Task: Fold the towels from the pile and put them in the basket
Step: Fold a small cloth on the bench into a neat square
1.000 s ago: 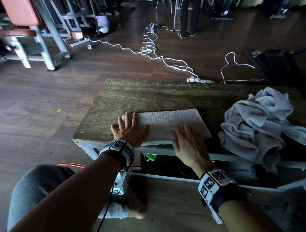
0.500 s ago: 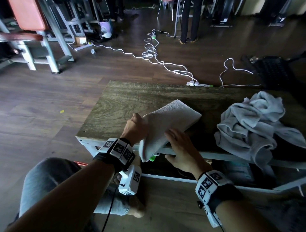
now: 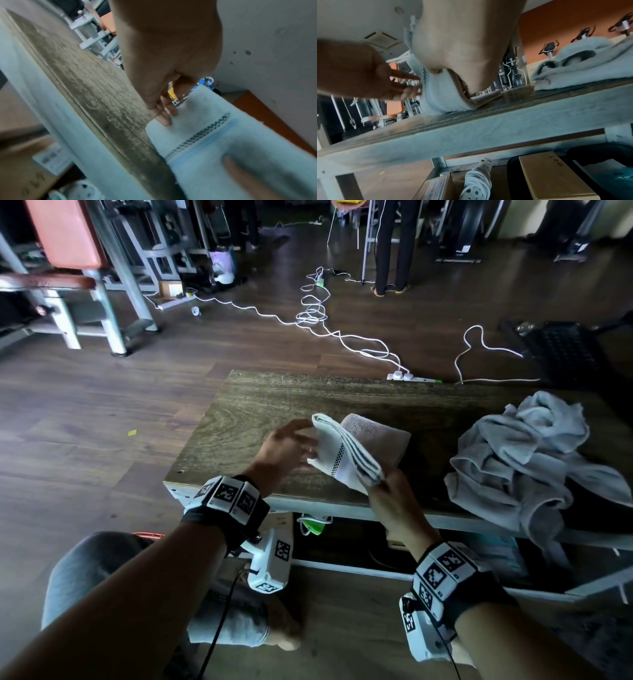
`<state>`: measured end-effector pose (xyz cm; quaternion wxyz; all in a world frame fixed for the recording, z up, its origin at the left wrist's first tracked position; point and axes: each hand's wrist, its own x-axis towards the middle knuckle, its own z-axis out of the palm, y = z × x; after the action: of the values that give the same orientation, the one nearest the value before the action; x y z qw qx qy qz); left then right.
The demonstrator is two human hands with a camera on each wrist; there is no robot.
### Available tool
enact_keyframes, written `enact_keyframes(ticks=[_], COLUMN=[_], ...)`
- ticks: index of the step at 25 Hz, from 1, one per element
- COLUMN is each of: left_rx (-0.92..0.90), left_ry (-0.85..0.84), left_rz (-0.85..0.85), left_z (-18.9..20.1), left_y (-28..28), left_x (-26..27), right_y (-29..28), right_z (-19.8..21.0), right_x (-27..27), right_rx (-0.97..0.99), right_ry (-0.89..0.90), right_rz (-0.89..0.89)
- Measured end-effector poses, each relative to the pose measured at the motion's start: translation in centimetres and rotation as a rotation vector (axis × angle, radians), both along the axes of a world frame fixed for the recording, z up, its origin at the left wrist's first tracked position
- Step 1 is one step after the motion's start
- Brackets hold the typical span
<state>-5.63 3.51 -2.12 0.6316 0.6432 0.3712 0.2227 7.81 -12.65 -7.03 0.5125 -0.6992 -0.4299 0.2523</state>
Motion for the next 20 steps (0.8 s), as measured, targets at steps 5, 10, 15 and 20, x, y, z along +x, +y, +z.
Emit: enact_keyframes(ticks=[5, 10, 15, 20], left_rx=[0.507, 0.405, 0.416, 0.525], left_ry=[0.335, 0.453, 0.480, 0.402], left_rz=[-0.110, -0.003, -0.008, 0.041], left_z=[-2.4, -3.6, -3.3, -4.1], left_y=[-1.4, -1.0, -0.6, -0.6], left_x=[0.5, 0.4, 1.8, 3.7], right_y=[-0.1, 0.7, 1.1, 2.3], right_z=[0.8, 0.7, 1.0, -0.5], right_x=[1.8, 3.5, 3.8, 4.7], right_rx=[-0.054, -0.163, -0.244, -0.192], right_ry=[0.116, 0.279, 0.214, 0.136], right_rz=[-0.050, -0.212, -0.154, -0.274])
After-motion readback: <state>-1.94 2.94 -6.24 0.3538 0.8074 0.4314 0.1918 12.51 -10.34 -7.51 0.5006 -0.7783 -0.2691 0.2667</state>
